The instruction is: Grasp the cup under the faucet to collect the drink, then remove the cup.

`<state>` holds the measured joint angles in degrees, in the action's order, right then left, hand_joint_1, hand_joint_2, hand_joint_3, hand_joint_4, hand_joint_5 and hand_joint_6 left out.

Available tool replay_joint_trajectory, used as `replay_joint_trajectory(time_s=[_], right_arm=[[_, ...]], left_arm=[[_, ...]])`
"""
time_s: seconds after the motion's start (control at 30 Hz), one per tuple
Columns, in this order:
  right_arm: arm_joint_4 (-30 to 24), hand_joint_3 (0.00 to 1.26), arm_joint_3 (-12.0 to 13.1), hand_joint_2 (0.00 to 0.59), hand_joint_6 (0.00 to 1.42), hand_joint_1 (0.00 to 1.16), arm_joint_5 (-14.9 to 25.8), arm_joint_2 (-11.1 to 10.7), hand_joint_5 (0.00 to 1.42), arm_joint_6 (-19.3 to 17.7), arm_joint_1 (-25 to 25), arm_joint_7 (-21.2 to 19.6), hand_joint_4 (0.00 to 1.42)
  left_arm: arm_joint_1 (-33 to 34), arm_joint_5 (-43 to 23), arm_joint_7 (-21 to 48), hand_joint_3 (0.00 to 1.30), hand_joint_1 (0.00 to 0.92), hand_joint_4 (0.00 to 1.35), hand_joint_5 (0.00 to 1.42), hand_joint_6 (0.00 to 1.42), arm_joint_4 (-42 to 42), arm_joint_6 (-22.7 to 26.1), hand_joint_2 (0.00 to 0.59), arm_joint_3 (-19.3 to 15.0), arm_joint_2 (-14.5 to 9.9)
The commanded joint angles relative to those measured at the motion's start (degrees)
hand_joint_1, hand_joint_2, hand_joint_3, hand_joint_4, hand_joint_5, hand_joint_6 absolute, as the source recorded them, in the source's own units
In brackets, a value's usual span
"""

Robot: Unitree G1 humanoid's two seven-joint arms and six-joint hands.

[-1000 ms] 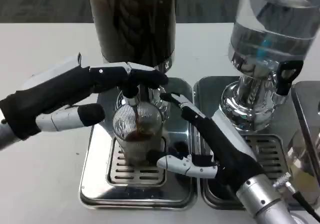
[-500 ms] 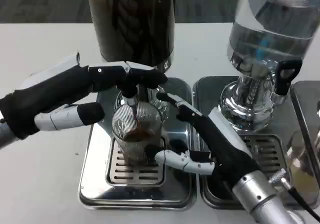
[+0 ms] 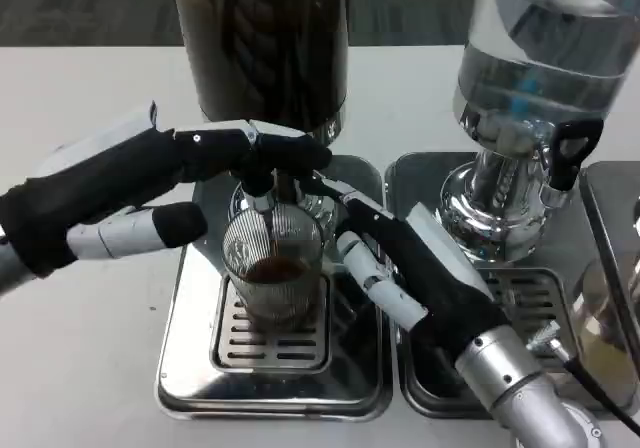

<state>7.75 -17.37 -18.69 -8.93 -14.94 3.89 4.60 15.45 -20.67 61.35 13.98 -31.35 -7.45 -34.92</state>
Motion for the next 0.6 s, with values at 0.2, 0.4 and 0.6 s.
replay_joint_trajectory(time_s=[0.2,0.4,0.6], right_arm=[[1.6,0.15,0.1,0.586,0.13,0.00,0.0,0.8,0.05,-1.4,1.3,-0.7,0.08],[2.6,0.15,-0.2,0.586,0.13,0.00,-0.2,1.4,0.05,-1.3,2.3,-0.9,0.08],[4.1,0.15,-0.3,0.586,0.13,0.00,-0.1,2.0,0.05,-1.8,3.5,-0.8,0.08]], left_arm=[[-0.8,0.8,0.9,0.28,0.000,0.22,0.25,0.16,0.0,-0.3,0.027,0.7,-1.1],[-0.8,0.8,0.8,0.27,0.000,0.21,0.24,0.16,-0.1,-0.3,0.027,0.5,-1.2],[-1.2,0.8,0.7,0.26,0.000,0.21,0.25,0.16,-0.3,-0.2,0.026,0.3,-1.4]])
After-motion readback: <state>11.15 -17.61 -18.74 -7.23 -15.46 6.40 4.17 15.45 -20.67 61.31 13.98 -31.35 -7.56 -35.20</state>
